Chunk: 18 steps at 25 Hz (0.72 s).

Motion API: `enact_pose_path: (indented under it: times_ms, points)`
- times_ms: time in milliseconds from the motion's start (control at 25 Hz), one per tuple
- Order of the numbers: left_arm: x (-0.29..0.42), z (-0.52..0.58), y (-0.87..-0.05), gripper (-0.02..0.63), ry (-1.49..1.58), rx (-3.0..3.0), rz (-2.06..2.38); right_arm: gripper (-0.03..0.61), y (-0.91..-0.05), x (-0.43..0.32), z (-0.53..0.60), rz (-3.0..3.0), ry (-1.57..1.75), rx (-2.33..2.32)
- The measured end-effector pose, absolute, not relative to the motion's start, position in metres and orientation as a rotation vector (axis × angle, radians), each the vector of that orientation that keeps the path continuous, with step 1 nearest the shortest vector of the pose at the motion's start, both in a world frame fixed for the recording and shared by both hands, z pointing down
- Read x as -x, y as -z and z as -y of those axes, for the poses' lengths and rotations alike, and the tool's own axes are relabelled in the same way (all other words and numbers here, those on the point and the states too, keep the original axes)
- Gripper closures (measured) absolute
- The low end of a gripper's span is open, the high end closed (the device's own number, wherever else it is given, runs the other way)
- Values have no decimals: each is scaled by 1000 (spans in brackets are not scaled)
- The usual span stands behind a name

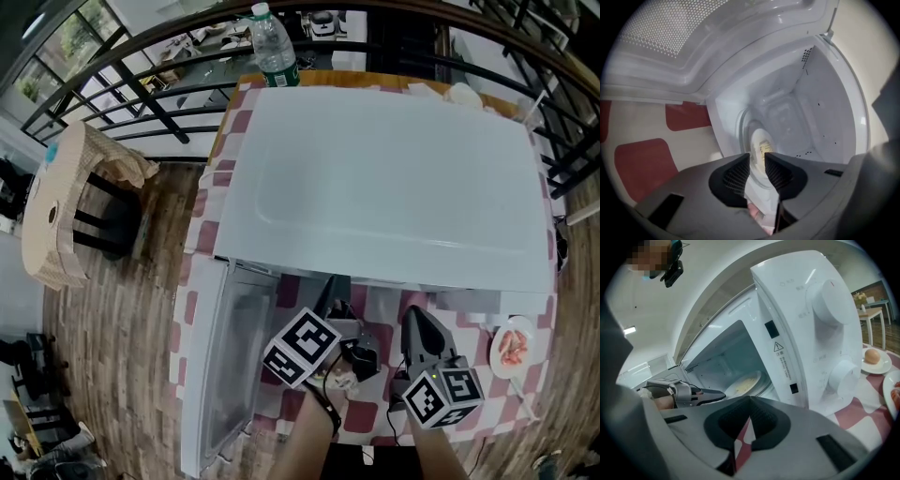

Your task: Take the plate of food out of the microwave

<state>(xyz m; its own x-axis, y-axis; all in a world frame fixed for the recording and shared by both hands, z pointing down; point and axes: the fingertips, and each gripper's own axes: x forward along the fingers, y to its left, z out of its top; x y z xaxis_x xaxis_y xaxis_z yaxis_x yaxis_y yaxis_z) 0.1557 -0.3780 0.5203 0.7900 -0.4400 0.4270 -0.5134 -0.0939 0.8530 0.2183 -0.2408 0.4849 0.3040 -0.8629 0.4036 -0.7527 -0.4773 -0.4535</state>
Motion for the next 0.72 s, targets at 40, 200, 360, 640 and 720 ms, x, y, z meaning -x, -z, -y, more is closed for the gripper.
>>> enact_pose_path:
  times_ms: [40,200,360,640,720]
  points:
    - [-156,378,-521,491,-73,-1714,750,583,-484,-218,242,-1497,913,2385]
    - [-156,377,-524,491,-79,-1702,748,583,-481,-218,245,-1505,905,2381]
    - [-157,378,-525,491,-76,-1696,750,583,-484,-217,244,-1498,903,2374]
    - [-156,379,-525,507,-88,-1699,744,583,-483,-221,242,-1482,905,2382]
    - [-158,380,-525,518,-103,-1710,746,583,-483,-223,242,-1475,904,2383]
